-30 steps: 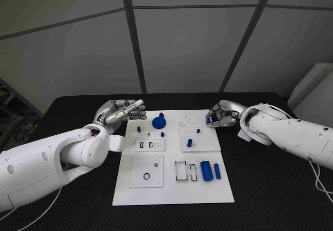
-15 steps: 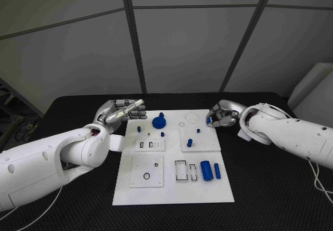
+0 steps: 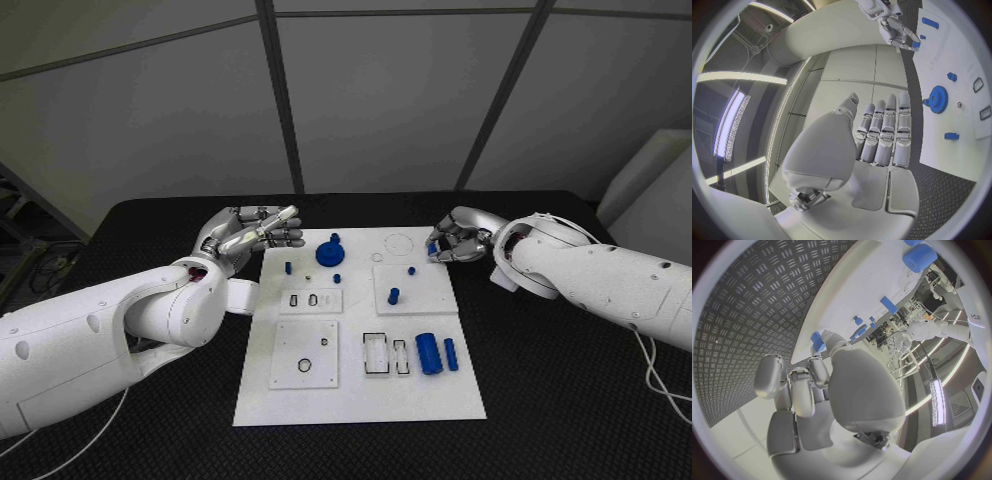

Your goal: Assemble the parts on the task board

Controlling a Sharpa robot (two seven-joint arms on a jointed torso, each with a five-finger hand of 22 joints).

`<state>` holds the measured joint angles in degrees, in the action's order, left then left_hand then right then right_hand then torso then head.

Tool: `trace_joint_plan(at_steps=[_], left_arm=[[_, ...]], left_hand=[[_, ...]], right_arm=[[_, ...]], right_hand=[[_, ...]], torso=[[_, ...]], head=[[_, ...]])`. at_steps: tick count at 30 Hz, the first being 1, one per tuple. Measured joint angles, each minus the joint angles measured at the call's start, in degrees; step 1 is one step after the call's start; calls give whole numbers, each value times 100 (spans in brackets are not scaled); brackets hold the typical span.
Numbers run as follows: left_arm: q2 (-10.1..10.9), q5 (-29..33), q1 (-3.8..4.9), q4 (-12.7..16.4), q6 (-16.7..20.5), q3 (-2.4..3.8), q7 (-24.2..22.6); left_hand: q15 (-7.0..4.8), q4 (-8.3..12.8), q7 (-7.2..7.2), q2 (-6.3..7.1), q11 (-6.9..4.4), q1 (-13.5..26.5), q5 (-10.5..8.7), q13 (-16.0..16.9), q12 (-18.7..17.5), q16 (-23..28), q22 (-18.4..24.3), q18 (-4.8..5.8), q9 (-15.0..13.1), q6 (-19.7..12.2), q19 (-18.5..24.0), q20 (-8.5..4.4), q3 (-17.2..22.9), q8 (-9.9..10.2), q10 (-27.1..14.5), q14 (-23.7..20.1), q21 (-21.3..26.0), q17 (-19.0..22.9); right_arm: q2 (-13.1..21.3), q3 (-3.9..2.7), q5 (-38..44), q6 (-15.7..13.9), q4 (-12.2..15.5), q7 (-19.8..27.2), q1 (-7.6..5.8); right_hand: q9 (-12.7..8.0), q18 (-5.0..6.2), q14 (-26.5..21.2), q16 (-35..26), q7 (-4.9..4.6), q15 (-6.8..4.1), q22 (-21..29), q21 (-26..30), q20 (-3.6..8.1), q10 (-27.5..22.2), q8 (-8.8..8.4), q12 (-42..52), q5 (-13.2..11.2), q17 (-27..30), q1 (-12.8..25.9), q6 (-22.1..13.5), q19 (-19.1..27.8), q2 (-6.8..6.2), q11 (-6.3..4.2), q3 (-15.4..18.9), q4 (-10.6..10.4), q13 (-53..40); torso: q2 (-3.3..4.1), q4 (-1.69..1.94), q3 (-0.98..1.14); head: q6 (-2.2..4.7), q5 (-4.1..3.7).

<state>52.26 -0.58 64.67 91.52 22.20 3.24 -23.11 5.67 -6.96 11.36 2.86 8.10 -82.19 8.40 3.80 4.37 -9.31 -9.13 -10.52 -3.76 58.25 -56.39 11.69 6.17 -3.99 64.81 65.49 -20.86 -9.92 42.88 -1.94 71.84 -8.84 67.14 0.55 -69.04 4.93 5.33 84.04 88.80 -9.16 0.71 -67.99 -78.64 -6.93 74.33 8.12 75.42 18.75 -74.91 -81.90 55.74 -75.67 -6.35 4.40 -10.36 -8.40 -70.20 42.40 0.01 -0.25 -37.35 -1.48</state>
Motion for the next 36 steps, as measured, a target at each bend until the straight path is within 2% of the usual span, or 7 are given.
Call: trace_joint_plan(at_steps=[9, 12, 22, 26, 32, 36], left_arm=[[0, -1, 0, -2, -1, 0, 4], [0, -1, 0, -2, -2, 0, 8], [2, -2, 0, -4, -4, 0, 19], [7, -2, 0, -3, -4, 0, 23], [14, -2, 0, -1, -5, 0, 27], [19, -3, 0, -2, -5, 0, 31]], left_hand=[[0, 0, 0, 0, 0, 0, 0, 0, 0, 0, -1, 0, 0, 0, 0, 0, 0, 0, 0, 0, 0, 0], [0, 0, 0, 0, 0, 0, 0, 0, 0, 0, -1, 0, 0, 0, 0, 0, 0, 0, 0, 0, 0, 0], [0, 0, 0, 0, 0, 0, 0, 0, 0, 0, -1, 0, 0, 0, 0, 0, 0, 0, 0, 0, 0, 1], [0, 0, 0, 0, 0, 0, 0, 0, 0, 0, -1, 0, 0, 0, 0, 0, 0, 0, 0, 0, 0, 1], [0, 0, 0, 0, 0, 0, 0, 0, 0, 0, -1, 0, 0, 0, 0, 0, 0, 0, 0, 0, 0, 0], [0, 0, 0, 0, 0, 0, 0, 0, 0, 0, -1, -1, 0, 0, 0, 0, 0, 0, 0, 0, 0, -5]], right_arm=[[-26, 0, 13, -9, -7, -17, 0], [-31, 0, 17, -24, -3, -16, 0], [8, 0, 24, -174, 110, -9, 1], [105, -1, 31, -262, 337, -16, 1], [272, -6, 53, -385, 899, -92, -6], [265, -10, 91, -464, 1313, -182, -33]], right_hand=[[43, 0, 10, 0, 117, -94, -44, 0, 50, 103, 203, 44, -49, 0, -97, 341, -51, 151, -103, -96, 97, -71], [46, 1, -8, 0, 160, -137, -72, -29, 102, 143, 269, 65, -183, 0, -125, 420, -61, 179, -143, -170, 134, -103], [40, 1, -20, 0, 161, -166, -126, -58, 143, 163, 324, 67, -218, 1, -193, 419, -102, 277, -164, -251, 201, -114], [40, 0, -20, 0, 163, -166, -129, -58, 143, 163, 324, 67, -228, 1, -202, 417, -102, 286, -164, -284, 234, -90], [40, 1, -20, 0, 172, -166, -133, -58, 143, 151, 325, 43, -229, 1, -196, 408, -102, 305, -176, -314, 248, -58], [40, 0, -20, 22, 180, -166, -152, -57, 142, 141, 326, 36, -196, 1, -194, 399, -102, 306, -186, -332, 250, -46]], torso=[[0, 0, -1], [0, 0, 0], [-1, 0, 1], [-4, -7, 1], [-18, -12, -3], [-24, -12, -11]], head=[[-10, -2], [-15, -2], [-15, 4], [-9, 15], [-2, 19], [2, 31]])
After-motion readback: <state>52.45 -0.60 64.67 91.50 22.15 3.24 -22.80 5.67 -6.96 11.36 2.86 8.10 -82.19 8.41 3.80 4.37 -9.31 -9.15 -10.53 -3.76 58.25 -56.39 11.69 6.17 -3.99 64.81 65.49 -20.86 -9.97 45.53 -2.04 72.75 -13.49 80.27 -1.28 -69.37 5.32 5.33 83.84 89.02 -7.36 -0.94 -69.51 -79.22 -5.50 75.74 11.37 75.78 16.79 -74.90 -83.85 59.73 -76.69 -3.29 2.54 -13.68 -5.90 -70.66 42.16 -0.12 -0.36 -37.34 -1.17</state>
